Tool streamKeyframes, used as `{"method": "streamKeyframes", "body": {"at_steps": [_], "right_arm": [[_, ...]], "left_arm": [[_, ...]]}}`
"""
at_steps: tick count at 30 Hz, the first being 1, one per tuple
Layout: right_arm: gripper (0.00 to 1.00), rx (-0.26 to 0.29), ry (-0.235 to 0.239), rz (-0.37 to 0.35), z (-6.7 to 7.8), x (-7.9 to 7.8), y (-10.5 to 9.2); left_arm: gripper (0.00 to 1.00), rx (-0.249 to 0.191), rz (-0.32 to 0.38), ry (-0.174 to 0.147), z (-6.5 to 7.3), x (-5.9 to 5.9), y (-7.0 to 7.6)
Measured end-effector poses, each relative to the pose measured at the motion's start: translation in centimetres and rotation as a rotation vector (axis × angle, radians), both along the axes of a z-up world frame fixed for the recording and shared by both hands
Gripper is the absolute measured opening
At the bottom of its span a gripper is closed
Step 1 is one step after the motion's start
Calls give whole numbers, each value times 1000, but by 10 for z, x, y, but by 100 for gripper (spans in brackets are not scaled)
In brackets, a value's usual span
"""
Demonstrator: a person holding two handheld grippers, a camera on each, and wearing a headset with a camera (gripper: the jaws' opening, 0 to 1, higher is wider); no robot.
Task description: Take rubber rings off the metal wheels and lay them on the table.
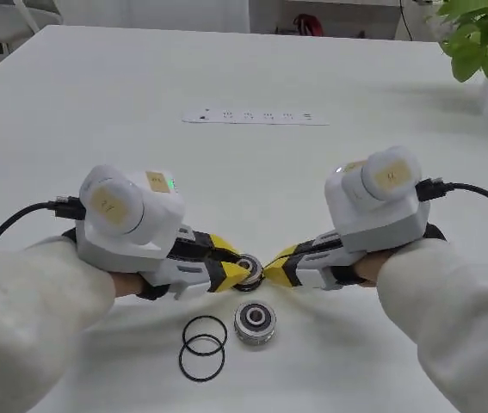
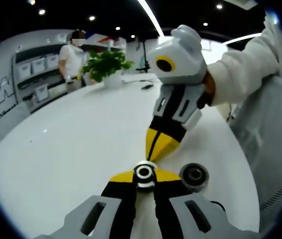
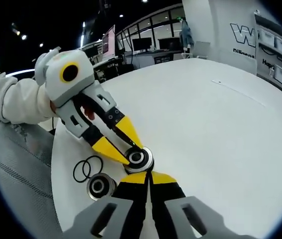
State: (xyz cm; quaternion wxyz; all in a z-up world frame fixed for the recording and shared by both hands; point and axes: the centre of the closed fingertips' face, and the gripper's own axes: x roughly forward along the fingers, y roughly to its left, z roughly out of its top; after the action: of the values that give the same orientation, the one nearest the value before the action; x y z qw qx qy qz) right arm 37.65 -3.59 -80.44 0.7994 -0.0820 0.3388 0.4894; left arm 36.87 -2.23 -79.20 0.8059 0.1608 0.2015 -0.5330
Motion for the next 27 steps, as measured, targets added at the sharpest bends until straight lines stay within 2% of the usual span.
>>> {"method": "streamKeyframes", "body": {"at_steps": [4, 11, 13, 27], "right_arm": [[0, 74, 50, -49, 5, 2, 2], [0, 100, 75, -63, 10, -3, 7], [0, 74, 56, -59, 10, -4, 8], [0, 63, 53, -44, 12, -5, 11]], "left_arm": [[14, -2, 2, 0, 0, 0, 0], [14, -2, 0, -6, 0, 0, 0], [14, 2, 1, -10, 0, 0, 1], [14, -3, 8, -8, 0, 0, 2]]}}
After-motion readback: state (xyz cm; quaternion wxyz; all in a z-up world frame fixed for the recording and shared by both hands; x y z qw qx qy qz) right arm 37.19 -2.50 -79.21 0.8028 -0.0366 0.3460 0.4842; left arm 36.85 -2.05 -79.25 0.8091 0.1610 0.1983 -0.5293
